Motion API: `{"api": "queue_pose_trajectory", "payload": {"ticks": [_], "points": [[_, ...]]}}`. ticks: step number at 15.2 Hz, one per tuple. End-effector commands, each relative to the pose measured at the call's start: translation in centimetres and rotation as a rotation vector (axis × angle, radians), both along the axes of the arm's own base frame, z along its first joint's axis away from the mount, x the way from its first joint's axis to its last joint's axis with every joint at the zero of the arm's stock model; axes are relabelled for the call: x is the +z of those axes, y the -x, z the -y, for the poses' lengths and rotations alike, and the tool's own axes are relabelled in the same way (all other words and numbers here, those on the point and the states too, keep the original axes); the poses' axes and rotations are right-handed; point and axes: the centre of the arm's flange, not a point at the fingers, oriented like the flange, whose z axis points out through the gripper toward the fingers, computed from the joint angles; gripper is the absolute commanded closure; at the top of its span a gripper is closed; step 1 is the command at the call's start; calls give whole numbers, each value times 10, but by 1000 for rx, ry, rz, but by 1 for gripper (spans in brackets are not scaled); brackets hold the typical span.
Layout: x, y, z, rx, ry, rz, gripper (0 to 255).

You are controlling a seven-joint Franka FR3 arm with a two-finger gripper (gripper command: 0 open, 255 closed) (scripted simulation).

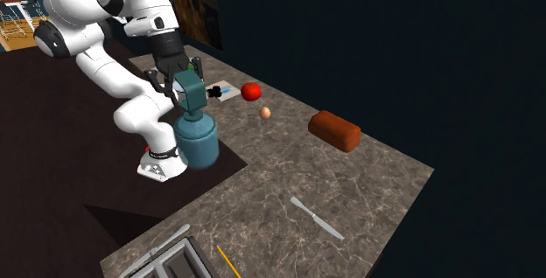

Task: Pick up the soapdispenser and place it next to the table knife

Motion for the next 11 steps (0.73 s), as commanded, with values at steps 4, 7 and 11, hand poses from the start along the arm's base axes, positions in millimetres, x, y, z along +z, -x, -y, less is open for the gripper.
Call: {"api": "queue_pose_trajectory", "payload": {"ticks": [4, 7, 11], "points": [[-26, 0, 1, 0, 1, 1, 255], [-42, 0, 1, 0, 1, 1, 255], [-63, 0, 1, 0, 1, 1, 255]]}}
